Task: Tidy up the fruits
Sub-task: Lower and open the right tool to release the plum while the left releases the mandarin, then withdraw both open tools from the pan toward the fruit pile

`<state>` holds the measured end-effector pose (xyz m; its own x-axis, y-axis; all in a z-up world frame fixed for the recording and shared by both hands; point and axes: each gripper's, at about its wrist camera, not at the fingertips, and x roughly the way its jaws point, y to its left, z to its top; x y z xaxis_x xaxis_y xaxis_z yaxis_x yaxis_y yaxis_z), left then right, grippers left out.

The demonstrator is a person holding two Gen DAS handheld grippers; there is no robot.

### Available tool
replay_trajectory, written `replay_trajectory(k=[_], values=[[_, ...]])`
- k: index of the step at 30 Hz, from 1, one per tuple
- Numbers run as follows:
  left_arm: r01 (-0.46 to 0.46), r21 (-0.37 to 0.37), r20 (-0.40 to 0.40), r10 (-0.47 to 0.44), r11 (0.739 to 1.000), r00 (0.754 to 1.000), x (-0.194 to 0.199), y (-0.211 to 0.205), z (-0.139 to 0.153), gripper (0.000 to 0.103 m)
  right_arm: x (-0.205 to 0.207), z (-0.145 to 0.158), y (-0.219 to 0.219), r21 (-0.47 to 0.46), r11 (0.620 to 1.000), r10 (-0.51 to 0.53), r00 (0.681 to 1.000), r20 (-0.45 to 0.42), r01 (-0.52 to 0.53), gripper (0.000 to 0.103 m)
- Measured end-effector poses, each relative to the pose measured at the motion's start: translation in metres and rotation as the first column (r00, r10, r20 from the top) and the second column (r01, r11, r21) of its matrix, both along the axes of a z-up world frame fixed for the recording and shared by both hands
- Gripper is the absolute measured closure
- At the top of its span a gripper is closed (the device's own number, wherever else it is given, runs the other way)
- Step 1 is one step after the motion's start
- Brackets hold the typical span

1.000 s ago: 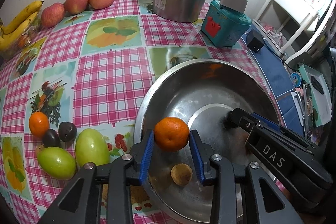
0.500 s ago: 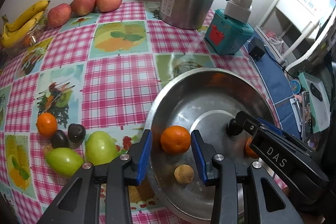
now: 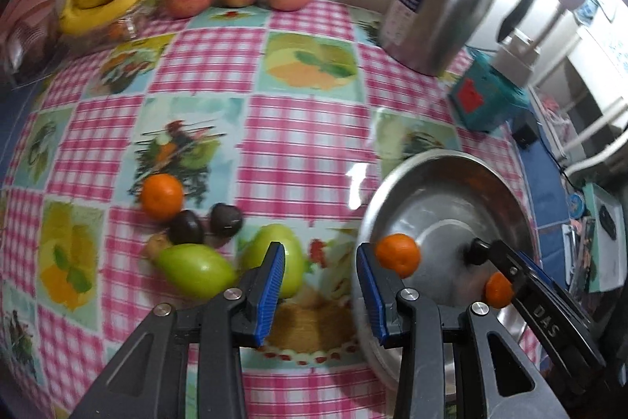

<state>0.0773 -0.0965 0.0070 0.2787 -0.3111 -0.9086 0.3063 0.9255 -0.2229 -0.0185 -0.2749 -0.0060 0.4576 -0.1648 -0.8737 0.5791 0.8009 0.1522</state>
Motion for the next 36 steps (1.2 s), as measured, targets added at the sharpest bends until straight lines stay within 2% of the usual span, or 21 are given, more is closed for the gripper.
replay_trajectory(k=[6,25,27,28,29,30,32,33,35,36], values=[[-0.050,0.004,-0.004,0.050,0.999,0.999,0.000,0.021,0.003,0.062,-0.004,0.005,0.006,-0.008,1.000,0.014,1.000,-0.012,-0.014,0.063],[-0.055,0.013,-0.007,0.055,0.998,0.998,-0.002,0.030,0.005,0.061,-0.007,0.010,0.021,-0.025,0.999,0.048,0.998,-0.037,-0.049,0.063],[-0.059,0.024,-0.007,0.060,0.998,0.998,-0.002,0.030,0.004,0.053,-0.006,0.010,0.021,-0.026,0.998,0.048,0.998,-0.038,-0.049,0.063],[-0.068,0.036,-0.006,0.068,0.997,0.998,-0.002,0.030,0.004,0.033,-0.006,0.010,0.022,-0.026,0.998,0.050,0.998,-0.037,-0.051,0.063],[-0.076,0.044,-0.006,0.076,0.996,0.997,-0.001,0.031,0.003,0.019,-0.006,0.010,0.022,-0.025,0.998,0.050,0.998,-0.036,-0.051,0.055],[-0.084,0.049,-0.005,0.084,0.995,0.996,-0.001,0.033,0.002,0.017,-0.006,0.010,0.022,-0.023,0.998,0.051,0.998,-0.031,-0.052,0.037],[-0.097,0.059,-0.010,0.097,0.994,0.995,0.000,0.035,-0.001,0.016,-0.007,0.010,0.023,-0.026,0.998,0.052,0.998,-0.019,-0.052,0.018],[-0.104,0.066,-0.009,0.105,0.992,0.994,0.000,0.036,-0.002,0.015,-0.007,0.010,0.023,-0.031,0.998,0.053,0.998,-0.015,-0.054,0.017],[-0.120,0.082,0.005,0.120,0.989,0.993,0.000,0.039,-0.003,0.000,-0.006,0.009,0.023,-0.039,0.997,0.060,0.998,-0.020,-0.060,0.014],[-0.125,0.088,0.012,0.125,0.988,0.992,0.000,0.040,-0.003,0.000,-0.006,0.009,0.024,-0.041,0.997,0.059,0.998,-0.020,-0.060,0.010]])
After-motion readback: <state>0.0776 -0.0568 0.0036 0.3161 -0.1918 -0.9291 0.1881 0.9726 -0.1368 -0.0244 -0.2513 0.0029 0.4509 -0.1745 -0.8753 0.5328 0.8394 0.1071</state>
